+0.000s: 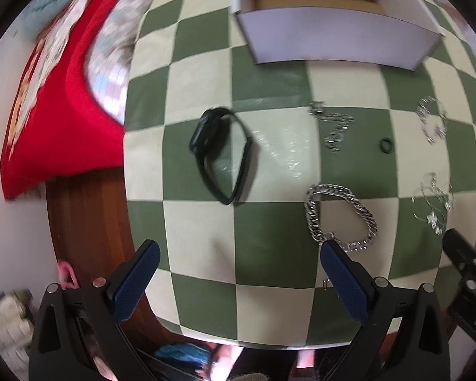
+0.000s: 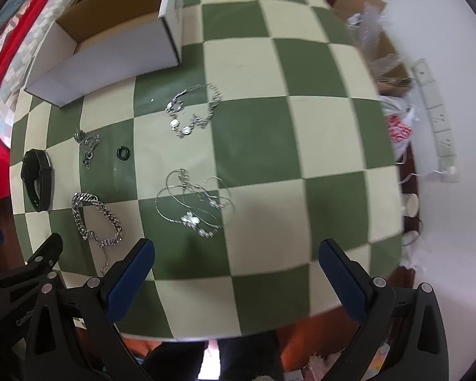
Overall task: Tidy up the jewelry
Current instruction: 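Move both grippers down toward the silver jewelry on the table, then grasp the thick silver chain bracelet with the left gripper while the right grasps the pendant necklace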
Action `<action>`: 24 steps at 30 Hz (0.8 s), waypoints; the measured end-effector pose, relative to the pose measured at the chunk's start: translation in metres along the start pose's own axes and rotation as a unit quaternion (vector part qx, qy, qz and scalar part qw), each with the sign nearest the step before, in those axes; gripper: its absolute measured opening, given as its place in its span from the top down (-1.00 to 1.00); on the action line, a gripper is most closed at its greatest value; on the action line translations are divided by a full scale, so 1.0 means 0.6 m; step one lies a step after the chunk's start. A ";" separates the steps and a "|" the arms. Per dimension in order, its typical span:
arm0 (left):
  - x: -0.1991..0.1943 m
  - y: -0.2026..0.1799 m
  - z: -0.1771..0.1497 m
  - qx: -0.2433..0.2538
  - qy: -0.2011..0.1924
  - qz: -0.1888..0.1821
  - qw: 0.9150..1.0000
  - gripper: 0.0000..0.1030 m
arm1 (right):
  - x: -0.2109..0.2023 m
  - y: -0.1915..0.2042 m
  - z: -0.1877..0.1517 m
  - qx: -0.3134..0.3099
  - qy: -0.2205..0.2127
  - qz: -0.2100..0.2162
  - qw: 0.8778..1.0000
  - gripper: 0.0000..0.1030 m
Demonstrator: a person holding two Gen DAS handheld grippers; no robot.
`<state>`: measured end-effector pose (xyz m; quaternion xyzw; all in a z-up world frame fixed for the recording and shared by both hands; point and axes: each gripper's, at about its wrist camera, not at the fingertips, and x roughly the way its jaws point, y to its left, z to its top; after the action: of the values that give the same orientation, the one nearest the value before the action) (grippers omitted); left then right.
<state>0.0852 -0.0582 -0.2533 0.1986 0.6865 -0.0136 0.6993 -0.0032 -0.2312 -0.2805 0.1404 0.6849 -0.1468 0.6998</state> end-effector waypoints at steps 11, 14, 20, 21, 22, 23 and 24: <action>0.030 0.017 -0.007 -0.056 0.034 0.026 0.998 -1.00 | 0.062 0.030 0.015 -0.065 0.031 0.016 0.997 -0.49; 0.035 0.026 -0.007 -0.052 0.037 0.038 0.997 -1.00 | 0.059 0.037 0.012 -0.080 0.015 0.004 0.997 -0.43; 0.034 0.034 -0.006 -0.045 0.033 0.051 0.997 -1.00 | 0.040 0.060 -0.001 -0.096 -0.012 0.003 0.995 0.74; 0.033 0.032 -0.005 -0.045 0.033 0.050 0.997 -1.00 | 0.040 0.059 -0.001 -0.094 -0.012 0.002 0.995 0.96; 0.031 0.030 -0.009 -0.045 0.033 0.048 0.997 -1.00 | 0.040 0.054 0.000 -0.088 -0.012 0.008 0.996 0.98; 0.028 0.023 -0.011 -0.044 0.033 0.042 0.998 -1.00 | 0.039 0.046 0.000 -0.081 -0.010 0.013 0.997 1.00; 0.025 0.020 -0.010 -0.044 0.031 0.036 0.998 -1.00 | 0.038 0.034 0.000 -0.070 -0.009 0.014 0.997 1.00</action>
<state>0.0836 -0.0414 -0.2646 0.1927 0.7000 0.0481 0.6860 0.0053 -0.2131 -0.3035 0.0994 0.6848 -0.0899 0.7163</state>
